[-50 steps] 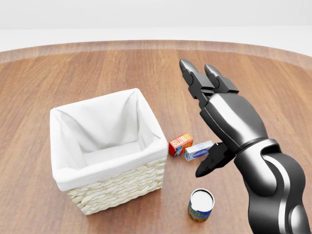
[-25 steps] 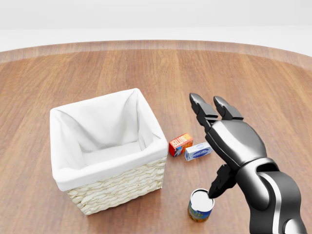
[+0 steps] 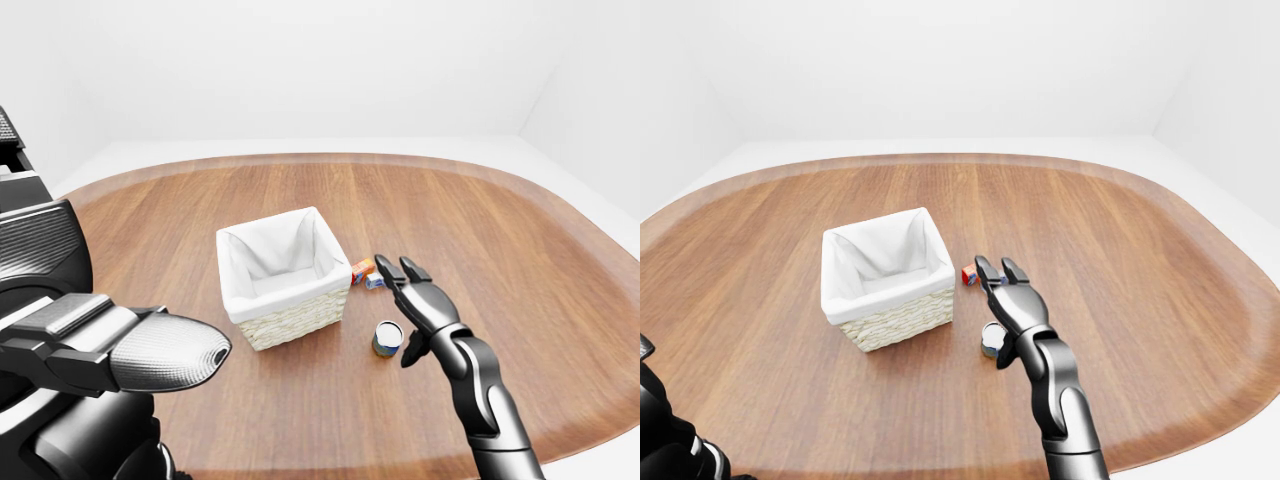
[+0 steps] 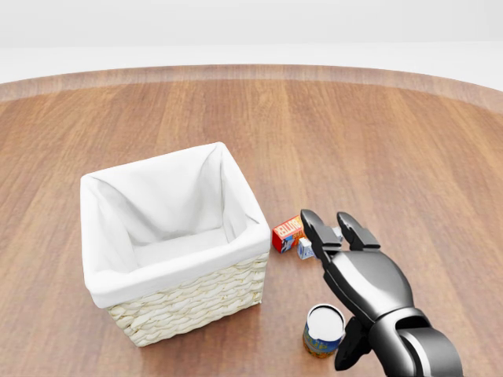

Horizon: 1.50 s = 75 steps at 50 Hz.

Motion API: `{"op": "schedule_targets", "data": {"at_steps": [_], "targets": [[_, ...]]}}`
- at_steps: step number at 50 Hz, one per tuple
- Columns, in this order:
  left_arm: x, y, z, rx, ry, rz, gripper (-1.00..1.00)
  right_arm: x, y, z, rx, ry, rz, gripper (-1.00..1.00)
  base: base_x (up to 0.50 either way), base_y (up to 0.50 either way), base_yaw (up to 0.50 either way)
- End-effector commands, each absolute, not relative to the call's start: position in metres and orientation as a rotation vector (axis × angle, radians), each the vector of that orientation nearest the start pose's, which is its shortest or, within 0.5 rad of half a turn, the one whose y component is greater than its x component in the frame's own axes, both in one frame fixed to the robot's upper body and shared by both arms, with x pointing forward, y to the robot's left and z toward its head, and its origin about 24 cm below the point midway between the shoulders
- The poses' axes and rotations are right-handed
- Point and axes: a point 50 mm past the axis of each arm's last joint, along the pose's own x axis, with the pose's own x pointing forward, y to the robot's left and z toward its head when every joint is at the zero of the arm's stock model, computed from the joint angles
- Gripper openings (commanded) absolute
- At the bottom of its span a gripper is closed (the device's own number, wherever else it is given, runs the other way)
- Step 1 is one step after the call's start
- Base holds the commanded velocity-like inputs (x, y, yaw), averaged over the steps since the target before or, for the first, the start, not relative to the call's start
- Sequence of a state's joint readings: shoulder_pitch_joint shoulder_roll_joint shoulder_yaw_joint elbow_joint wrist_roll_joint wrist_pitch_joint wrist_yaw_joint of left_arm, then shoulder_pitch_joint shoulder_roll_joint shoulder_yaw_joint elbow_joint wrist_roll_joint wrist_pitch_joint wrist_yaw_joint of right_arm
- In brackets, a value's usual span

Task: Pick up the alphabet soup and put it in the basket.

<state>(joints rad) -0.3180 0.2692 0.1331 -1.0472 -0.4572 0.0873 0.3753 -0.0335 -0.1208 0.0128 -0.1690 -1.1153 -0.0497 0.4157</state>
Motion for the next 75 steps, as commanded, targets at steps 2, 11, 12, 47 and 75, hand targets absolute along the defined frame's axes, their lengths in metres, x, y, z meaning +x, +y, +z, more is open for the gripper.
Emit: {"op": "schedule_targets", "data": {"at_steps": [2, 11, 12, 47, 75], "targets": [[0.150, 0.167, 0.294, -0.327, -1.182, -0.036, 1.00, 0.249, -0.152, 0.044, -1.257, 0.051, 0.311, 1.00, 0.00, 0.00, 0.00], [0.149, 0.166, 0.295, -0.316, -1.195, -0.034, 1.00, 0.252, -0.149, 0.035, -1.251, 0.063, 0.316, 1.00, 0.00, 0.00, 0.00], [0.149, 0.166, 0.294, -0.316, -1.191, -0.034, 1.00, 0.253, -0.149, 0.032, -1.254, 0.068, 0.319, 1.00, 0.00, 0.00, 0.00], [0.150, 0.165, 0.293, -0.292, -1.191, -0.029, 1.00, 0.257, -0.145, 0.014, -1.248, 0.086, 0.319, 1.00, 0.00, 0.00, 0.00], [0.151, 0.167, 0.292, -0.349, -1.150, -0.038, 1.00, 0.262, -0.145, -0.014, -1.240, 0.137, 0.319, 1.00, 0.00, 0.00, 0.00]]}}
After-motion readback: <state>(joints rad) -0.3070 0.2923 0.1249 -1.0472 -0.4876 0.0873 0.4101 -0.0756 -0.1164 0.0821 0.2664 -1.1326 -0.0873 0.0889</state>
